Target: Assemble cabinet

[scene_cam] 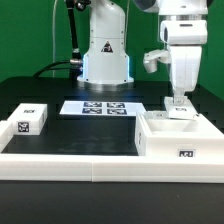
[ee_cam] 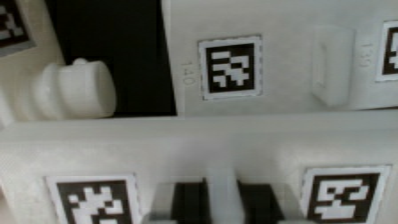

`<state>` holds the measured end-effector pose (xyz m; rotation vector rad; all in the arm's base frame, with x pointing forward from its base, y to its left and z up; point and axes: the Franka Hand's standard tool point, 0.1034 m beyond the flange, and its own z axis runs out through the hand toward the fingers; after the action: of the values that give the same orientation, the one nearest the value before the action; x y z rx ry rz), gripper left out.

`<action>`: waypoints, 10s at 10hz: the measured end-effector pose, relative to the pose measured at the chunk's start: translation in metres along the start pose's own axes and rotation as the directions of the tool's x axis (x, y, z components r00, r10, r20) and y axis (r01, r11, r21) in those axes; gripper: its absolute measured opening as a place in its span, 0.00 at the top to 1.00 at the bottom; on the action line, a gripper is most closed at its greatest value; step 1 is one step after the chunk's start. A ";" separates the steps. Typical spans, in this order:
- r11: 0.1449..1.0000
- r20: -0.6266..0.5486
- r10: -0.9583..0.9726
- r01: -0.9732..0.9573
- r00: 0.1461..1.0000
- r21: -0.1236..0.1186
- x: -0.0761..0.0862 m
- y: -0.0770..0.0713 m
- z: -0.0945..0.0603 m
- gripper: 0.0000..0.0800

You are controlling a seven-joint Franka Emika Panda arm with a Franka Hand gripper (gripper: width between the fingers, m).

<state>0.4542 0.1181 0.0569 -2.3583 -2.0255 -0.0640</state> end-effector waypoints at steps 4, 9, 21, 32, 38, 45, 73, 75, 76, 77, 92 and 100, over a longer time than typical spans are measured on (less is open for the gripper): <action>0.999 -0.012 -0.037 0.037 0.999 -0.013 -0.001 0.019 0.002 0.91; 0.996 -0.015 -0.081 0.081 0.997 -0.025 0.000 0.039 0.002 0.91; 0.997 -0.030 -0.064 0.062 0.998 -0.050 0.004 0.100 0.000 0.91; 0.998 -0.004 -0.051 0.051 0.999 0.024 0.004 0.122 0.002 0.66; 0.998 -0.004 -0.051 0.051 0.999 0.024 0.004 0.122 0.002 0.02; 0.999 0.038 -0.049 0.048 0.998 0.025 -0.012 0.073 -0.033 0.00; 0.995 0.007 -0.030 0.029 1.000 0.098 -0.031 -0.053 0.040 0.54; 0.994 0.007 -0.026 0.025 1.000 0.102 -0.033 -0.054 0.042 0.76; 0.995 0.007 -0.025 0.024 1.000 0.101 -0.033 -0.053 0.041 0.91; 0.995 0.006 -0.025 0.024 1.000 0.096 -0.033 -0.052 0.041 0.91; 0.997 0.057 0.000 -0.004 0.998 0.077 -0.044 -0.025 -0.006 0.91; 0.998 0.052 0.011 -0.015 0.999 0.062 -0.043 -0.004 -0.012 0.91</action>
Offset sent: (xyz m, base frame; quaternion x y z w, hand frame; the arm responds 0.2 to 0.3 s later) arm 0.0250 -0.0005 -0.0044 0.0111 0.0052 -0.0481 0.9988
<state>0.4440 0.0754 0.0666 -2.3593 -2.0031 0.0606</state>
